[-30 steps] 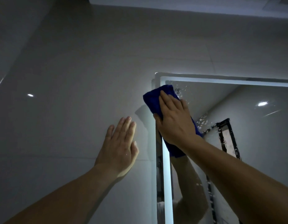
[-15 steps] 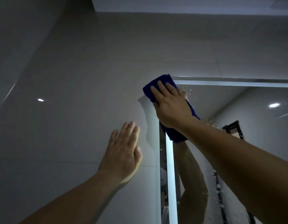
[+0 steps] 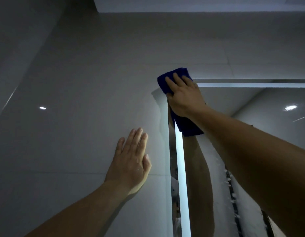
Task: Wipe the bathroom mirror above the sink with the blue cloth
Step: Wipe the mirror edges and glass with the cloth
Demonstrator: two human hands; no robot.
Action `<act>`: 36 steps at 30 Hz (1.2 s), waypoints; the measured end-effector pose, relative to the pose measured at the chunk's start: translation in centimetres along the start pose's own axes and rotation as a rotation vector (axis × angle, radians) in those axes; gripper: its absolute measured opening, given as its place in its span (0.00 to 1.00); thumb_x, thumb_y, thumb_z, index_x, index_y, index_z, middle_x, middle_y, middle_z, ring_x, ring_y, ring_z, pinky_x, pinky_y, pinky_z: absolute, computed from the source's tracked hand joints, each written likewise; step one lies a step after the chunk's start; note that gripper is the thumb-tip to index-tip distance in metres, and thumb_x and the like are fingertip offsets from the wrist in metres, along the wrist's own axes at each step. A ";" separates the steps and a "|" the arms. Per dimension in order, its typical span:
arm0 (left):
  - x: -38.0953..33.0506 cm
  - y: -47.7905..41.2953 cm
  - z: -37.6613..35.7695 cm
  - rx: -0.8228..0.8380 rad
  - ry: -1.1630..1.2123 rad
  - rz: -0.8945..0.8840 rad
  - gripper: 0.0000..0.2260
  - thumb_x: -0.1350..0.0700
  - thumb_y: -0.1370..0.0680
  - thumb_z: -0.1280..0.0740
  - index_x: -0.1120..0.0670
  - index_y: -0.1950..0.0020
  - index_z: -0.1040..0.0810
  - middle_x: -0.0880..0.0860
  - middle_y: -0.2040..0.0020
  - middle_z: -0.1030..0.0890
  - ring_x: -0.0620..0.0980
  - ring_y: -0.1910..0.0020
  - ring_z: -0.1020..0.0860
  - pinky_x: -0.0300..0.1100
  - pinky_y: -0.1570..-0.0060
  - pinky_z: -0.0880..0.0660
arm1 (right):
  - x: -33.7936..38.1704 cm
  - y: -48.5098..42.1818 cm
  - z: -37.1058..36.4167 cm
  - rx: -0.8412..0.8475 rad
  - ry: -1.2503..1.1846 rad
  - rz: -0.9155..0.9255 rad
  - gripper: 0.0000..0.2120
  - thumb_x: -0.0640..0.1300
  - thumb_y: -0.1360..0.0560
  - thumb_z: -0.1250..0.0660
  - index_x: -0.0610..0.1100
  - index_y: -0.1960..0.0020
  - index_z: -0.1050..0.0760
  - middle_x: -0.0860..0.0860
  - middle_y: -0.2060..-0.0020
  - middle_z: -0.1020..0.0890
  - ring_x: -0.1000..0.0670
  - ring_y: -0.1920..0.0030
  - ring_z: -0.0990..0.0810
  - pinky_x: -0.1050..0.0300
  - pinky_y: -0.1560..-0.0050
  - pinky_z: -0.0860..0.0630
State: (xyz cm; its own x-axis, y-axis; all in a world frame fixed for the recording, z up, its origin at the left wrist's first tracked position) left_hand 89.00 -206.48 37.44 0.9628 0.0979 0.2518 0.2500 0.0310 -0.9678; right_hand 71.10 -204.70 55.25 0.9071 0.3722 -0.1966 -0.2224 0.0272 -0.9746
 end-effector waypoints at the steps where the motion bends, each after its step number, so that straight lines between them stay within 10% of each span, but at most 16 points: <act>1: 0.1 0.0 0.0 0.002 0.003 0.002 0.28 0.47 0.17 0.59 0.57 0.23 0.35 0.57 0.22 0.36 0.57 0.23 0.37 0.60 0.28 0.37 | -0.9 -0.2 0.1 -0.002 0.015 -0.011 0.27 0.53 0.16 0.50 0.53 0.19 0.53 0.50 0.20 0.50 0.45 0.21 0.52 0.45 0.23 0.52; 6: 0.1 0.0 0.0 -0.001 0.011 0.006 0.28 0.47 0.17 0.59 0.56 0.22 0.36 0.57 0.22 0.37 0.57 0.23 0.38 0.60 0.28 0.37 | -6.2 0.6 1.0 -0.036 -0.026 -0.281 0.31 0.49 0.18 0.45 0.50 0.19 0.53 0.47 0.20 0.49 0.42 0.21 0.51 0.40 0.24 0.51; 14: -0.1 -0.1 0.3 0.005 -0.019 0.005 0.26 0.50 0.19 0.51 0.58 0.23 0.35 0.58 0.22 0.37 0.58 0.23 0.38 0.59 0.27 0.37 | -2.0 10.1 -0.5 0.051 0.030 0.164 0.26 0.56 0.17 0.58 0.55 0.20 0.54 0.53 0.20 0.53 0.50 0.20 0.56 0.52 0.25 0.63; 21: -0.1 0.0 0.3 0.010 0.002 0.000 0.26 0.49 0.19 0.52 0.58 0.22 0.36 0.58 0.21 0.38 0.58 0.22 0.39 0.59 0.26 0.40 | -5.7 5.6 0.1 0.009 -0.006 -0.171 0.27 0.52 0.16 0.49 0.52 0.19 0.53 0.48 0.20 0.51 0.45 0.21 0.53 0.45 0.24 0.55; 30: -0.1 0.1 0.1 0.011 0.002 0.008 0.27 0.48 0.18 0.53 0.57 0.22 0.37 0.58 0.21 0.38 0.58 0.22 0.40 0.58 0.26 0.41 | -2.0 15.3 -1.5 0.082 0.057 0.291 0.25 0.55 0.17 0.53 0.54 0.21 0.46 0.50 0.21 0.44 0.46 0.21 0.48 0.45 0.24 0.53; 36: -0.1 0.1 0.3 0.007 0.018 0.003 0.27 0.49 0.19 0.52 0.58 0.22 0.36 0.58 0.21 0.37 0.58 0.22 0.39 0.58 0.26 0.40 | -5.3 6.6 0.1 -0.014 -0.008 -0.168 0.27 0.52 0.16 0.50 0.51 0.19 0.53 0.48 0.20 0.51 0.45 0.21 0.54 0.45 0.24 0.56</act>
State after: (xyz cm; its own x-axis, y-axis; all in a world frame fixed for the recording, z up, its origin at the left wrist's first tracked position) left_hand 88.86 -206.20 37.27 0.9654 0.0796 0.2482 0.2460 0.0374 -0.9686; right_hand 64.76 -206.37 49.92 0.9281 0.3712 -0.0296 -0.0625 0.0770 -0.9951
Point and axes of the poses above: each hand's wrist, its own y-axis away from the middle knuckle, its own z-axis out of the back of the hand, x = y × z, the point moved 5 cm from there along -y, towards the middle knuckle
